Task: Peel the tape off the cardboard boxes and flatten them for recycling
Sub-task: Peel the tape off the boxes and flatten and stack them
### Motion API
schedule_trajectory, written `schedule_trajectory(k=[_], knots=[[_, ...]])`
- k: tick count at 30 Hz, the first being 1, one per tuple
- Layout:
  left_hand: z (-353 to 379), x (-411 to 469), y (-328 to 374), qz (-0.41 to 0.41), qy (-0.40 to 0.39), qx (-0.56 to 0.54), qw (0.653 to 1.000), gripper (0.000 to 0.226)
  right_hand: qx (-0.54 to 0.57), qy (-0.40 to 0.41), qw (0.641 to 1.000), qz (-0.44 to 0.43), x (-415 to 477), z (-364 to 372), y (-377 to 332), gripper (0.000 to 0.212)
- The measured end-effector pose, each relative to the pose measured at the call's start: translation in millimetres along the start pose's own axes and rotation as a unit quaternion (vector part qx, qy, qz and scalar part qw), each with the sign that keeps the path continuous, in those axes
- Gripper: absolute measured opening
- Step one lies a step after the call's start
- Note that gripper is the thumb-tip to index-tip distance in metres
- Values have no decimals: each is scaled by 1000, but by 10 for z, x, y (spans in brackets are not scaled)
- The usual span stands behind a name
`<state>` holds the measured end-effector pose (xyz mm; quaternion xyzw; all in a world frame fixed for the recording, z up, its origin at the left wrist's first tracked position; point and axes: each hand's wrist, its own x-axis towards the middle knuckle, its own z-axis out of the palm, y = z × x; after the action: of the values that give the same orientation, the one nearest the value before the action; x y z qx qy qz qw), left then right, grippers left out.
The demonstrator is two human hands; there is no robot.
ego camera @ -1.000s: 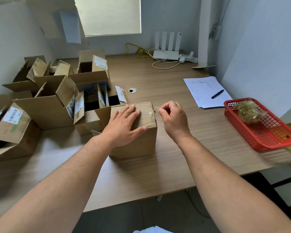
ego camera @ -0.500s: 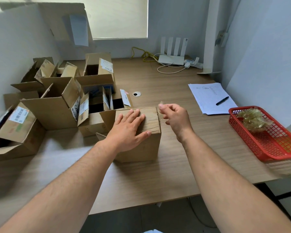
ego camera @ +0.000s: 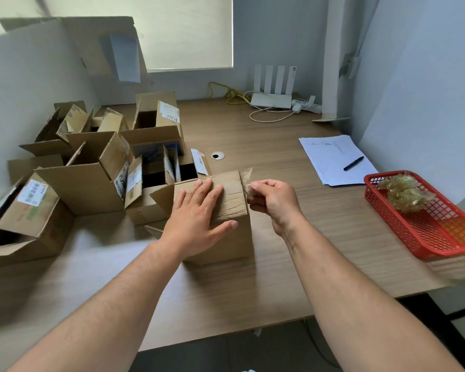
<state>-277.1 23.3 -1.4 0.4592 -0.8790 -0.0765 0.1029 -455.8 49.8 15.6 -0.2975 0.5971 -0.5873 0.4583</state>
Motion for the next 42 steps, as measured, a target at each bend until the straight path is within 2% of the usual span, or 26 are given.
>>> schedule_trajectory(k=[5,7,11,13,16,19,21,26,28,31,32,37,42], knots=[[35,-92,13,-26,188,-117,975,91,0,-25,998,-52,-38,278,-331,19],[48,-163,41,-45,206,-179,961,93,-32,-53,996,-70,-49,415,-415,18],[166,-347,9,-92,170,-285,939,102,-192,-109,972,-83,-118,658,-304,20],[266,-443,-71,-115,135,-277,944,100,-237,-124,962,-60,-137,724,-159,21],[374,-537,-180,-134,69,-247,957,86,-309,-138,941,-26,-112,778,84,24],[456,-520,-242,-154,65,-263,950,64,-360,-146,922,5,-90,799,279,24],[496,-479,-251,-165,61,-259,950,65,-362,-136,922,3,-79,798,334,17],[504,-393,-232,-157,73,-245,954,93,-365,-87,927,-10,-28,792,372,14],[481,-331,-244,-128,50,-208,969,90,-394,-68,916,-32,-23,792,378,14],[414,-214,-271,-117,8,-173,978,85,-508,-35,858,-76,-5,734,367,9],[391,-179,-272,-117,-3,-173,978,85,-523,-27,848,-81,9,707,369,9],[389,-84,-242,-114,-59,-231,964,80,-524,-17,849,-73,97,700,376,19],[453,4,-301,-132,-79,-241,958,75,-539,31,841,-36,91,573,358,26]])
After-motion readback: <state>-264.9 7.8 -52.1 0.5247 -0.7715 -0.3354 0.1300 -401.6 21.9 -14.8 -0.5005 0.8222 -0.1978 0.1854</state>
